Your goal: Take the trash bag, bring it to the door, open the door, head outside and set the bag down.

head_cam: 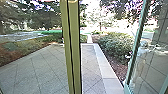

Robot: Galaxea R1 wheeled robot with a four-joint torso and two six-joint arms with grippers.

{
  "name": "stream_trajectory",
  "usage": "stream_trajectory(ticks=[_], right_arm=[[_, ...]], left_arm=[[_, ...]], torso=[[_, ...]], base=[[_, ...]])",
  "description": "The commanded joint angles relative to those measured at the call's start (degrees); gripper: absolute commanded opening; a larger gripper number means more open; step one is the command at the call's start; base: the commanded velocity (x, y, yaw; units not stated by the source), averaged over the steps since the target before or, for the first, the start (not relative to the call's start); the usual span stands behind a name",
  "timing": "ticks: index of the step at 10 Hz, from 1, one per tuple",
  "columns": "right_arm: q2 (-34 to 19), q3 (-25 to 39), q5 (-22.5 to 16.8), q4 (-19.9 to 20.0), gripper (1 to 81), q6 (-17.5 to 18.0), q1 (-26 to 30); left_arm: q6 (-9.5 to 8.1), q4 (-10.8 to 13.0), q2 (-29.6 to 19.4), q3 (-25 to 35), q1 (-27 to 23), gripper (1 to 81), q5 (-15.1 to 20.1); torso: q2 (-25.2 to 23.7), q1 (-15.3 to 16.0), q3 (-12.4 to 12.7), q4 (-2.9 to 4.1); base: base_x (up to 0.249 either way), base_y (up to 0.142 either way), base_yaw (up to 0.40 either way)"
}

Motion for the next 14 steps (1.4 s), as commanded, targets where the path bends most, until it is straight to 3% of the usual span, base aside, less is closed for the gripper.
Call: stream_trajectory(ticks=[1,9,14], right_arm=[[0.78,0.47,-3.76,-0.66,81.1,-0.75,1.96],[0.78,-0.40,-3.76,-0.75,81.1,-0.75,0.99],[1.22,-1.37,-3.76,-2.94,81.1,-0.75,-0.76]], left_arm=[[0.28,0.55,0.05,0.13,-3.63,1.0,2.62],[0.46,0.54,-0.04,0.21,-3.45,1.0,2.53],[1.07,0.55,0.31,0.21,-3.53,1.0,2.53]], torso=[[0.00,0.00,0.00,0.00],[0.00,0.00,0.00,0.00],[0.00,0.00,0.00,0.00]], base=[[0.000,-0.134,0.000],[0.000,-0.136,0.000],[0.000,-0.133,0.000]])
